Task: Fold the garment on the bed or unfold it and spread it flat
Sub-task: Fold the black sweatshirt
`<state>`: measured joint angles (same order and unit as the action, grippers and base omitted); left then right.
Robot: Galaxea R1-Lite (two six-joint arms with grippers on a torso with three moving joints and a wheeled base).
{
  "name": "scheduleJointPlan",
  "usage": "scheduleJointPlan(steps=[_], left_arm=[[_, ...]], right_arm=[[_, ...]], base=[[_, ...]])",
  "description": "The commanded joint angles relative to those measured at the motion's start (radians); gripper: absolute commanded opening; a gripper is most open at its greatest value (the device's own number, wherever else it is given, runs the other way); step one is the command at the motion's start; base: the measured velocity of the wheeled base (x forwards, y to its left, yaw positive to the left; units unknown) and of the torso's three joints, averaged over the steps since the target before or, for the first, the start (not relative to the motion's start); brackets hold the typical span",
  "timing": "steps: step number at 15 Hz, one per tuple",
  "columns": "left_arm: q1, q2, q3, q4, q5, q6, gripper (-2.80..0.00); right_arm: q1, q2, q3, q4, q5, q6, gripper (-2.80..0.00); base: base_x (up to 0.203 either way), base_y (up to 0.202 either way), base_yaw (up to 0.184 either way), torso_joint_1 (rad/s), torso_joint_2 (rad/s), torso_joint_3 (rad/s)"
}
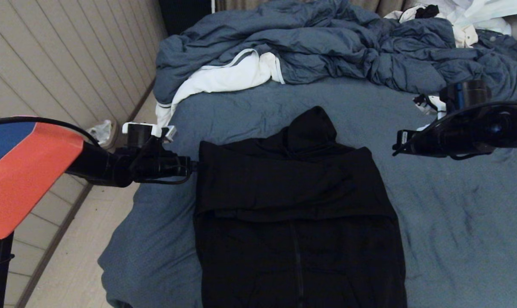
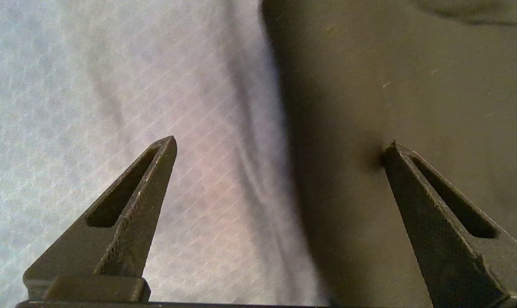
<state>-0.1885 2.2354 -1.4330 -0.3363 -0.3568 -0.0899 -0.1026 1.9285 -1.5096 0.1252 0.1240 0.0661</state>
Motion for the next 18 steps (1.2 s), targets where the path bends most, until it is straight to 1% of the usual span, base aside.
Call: scheduleJointPlan(steps=[1, 5, 7, 9, 11, 13, 17, 18], left_arm=[[-0.003, 0.002, 0.006, 0.004, -0.004, -0.003, 0.00], [-0.024, 0.006, -0.011, 0.009, 0.000, -0.027, 0.00], [-0.046, 0.013, -0.045, 0.022, 0.007, -0.077, 0.00], [-0.068, 0.046, -0.106, 0.037, 0.009, -0.084, 0.00], [-0.096, 0.074, -0.187, 0.095, 0.008, -0.086, 0.00], [-0.120, 0.112, -0.256, 0.122, 0.008, -0.090, 0.00], [-0.127, 0.132, -0.299, 0.114, 0.017, -0.093, 0.00], [-0.127, 0.140, -0.335, 0.119, 0.027, -0.091, 0.00]], right_arm=[[0.000, 0.001, 0.000, 0.001, 0.008, 0.000, -2.80], [-0.002, 0.010, -0.012, -0.003, 0.016, 0.000, -2.80], [-0.005, 0.010, -0.014, -0.028, 0.016, 0.000, -2.80], [-0.008, 0.010, -0.015, -0.036, 0.016, 0.000, -2.80], [-0.012, 0.007, -0.004, -0.036, 0.016, 0.000, -2.80], [-0.018, 0.002, 0.006, -0.036, 0.016, 0.000, -2.80], [-0.017, -0.005, 0.019, -0.036, 0.016, 0.000, -2.80], [-0.016, -0.011, 0.028, -0.036, 0.016, 0.001, -2.80]], base=[[0.000, 0.000, 0.000, 0.000, 0.00, 0.000], [0.000, 0.000, 0.000, 0.000, 0.00, 0.000], [0.000, 0.000, 0.000, 0.000, 0.00, 0.000], [0.000, 0.000, 0.000, 0.000, 0.00, 0.000], [0.000, 0.000, 0.000, 0.000, 0.00, 0.000], [0.000, 0.000, 0.000, 0.000, 0.00, 0.000], [0.000, 0.000, 0.000, 0.000, 0.00, 0.000], [0.000, 0.000, 0.000, 0.000, 0.00, 0.000]])
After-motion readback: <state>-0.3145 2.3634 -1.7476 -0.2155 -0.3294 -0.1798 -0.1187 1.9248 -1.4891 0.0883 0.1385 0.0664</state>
